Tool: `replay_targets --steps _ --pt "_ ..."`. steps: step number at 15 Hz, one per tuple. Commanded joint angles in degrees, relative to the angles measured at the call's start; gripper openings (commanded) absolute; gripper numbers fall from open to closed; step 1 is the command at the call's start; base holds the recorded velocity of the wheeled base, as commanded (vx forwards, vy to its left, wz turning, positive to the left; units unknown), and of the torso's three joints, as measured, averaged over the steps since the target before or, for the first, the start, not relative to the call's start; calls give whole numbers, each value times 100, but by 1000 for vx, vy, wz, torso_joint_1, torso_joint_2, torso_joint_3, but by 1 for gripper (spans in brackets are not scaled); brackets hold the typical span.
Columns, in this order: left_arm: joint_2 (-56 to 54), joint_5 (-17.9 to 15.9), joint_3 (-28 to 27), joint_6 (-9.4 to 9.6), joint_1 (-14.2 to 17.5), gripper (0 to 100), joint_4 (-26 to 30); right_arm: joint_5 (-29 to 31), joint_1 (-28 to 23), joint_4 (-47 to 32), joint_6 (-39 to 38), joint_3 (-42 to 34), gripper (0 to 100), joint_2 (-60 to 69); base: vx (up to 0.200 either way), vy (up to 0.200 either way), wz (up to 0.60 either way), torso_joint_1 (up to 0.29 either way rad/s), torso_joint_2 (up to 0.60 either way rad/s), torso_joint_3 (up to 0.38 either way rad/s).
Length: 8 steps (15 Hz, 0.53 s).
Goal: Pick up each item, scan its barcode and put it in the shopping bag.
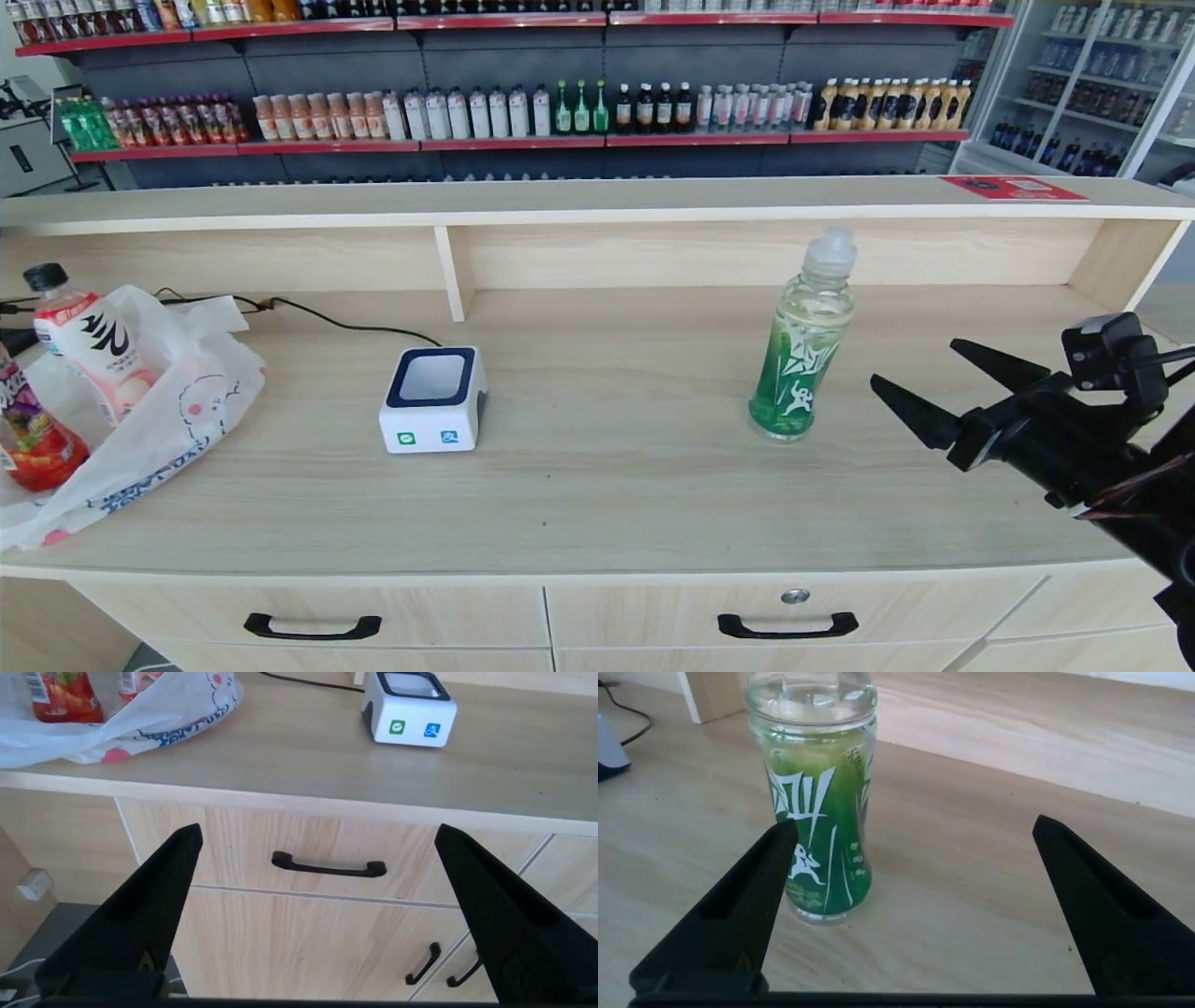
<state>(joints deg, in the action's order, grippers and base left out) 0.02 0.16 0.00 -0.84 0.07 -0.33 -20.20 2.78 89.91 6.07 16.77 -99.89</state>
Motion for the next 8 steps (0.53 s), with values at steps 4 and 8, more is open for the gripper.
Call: replay_targets --steps 4,8 --pt "6 2 0 5 1 100 -2 16 557 9 17 -218 100 -171 0 0 0 0 0 0" --pt "-2 2 0 5 1 100 -2 666 742 9 149 274 100 -637 0 0 0 0 0 0"
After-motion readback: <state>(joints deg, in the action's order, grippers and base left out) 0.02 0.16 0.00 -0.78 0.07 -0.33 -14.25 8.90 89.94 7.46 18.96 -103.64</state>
